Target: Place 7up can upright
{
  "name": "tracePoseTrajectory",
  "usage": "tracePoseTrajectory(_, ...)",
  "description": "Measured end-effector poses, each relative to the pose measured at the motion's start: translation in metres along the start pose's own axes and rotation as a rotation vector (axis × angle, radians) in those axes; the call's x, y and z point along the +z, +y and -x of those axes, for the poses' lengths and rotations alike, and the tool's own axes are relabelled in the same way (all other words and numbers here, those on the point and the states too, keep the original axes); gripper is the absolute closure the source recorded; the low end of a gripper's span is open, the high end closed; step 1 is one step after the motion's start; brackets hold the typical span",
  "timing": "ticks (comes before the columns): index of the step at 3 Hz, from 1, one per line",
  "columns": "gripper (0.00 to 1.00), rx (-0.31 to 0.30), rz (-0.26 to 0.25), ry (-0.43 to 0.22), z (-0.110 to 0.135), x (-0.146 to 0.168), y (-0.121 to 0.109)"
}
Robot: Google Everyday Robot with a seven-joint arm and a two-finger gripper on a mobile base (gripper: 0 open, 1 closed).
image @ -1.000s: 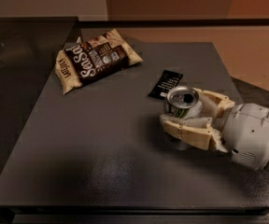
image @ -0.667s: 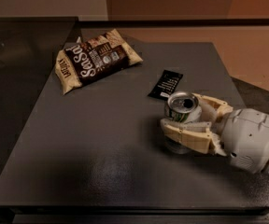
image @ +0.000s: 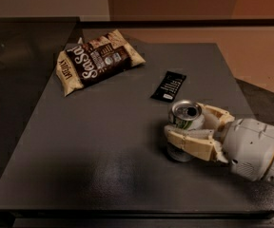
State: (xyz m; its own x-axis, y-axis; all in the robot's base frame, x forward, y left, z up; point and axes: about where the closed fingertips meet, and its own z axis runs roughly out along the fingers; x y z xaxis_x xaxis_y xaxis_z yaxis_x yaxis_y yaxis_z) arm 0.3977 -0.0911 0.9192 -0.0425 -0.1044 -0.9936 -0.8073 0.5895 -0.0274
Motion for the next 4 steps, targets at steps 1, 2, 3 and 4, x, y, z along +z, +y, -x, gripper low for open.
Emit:
tracePoseTrajectory(1, 0.61, 0.027, -0.007, -0.001, -0.009, 0.001, 0.000)
tracePoseTrajectory(2, 0.38, 0.040, -0.013, 0.001, -0.018, 0.001, 0.000)
tracePoseTrajectory(3, 0.15, 0.051, -0.017, 0.004, -0.024, 0.001, 0.002)
tracePoseTrajectory(4, 0.00, 0.044, -0.015, 0.005, -0.022, 0.002, 0.003)
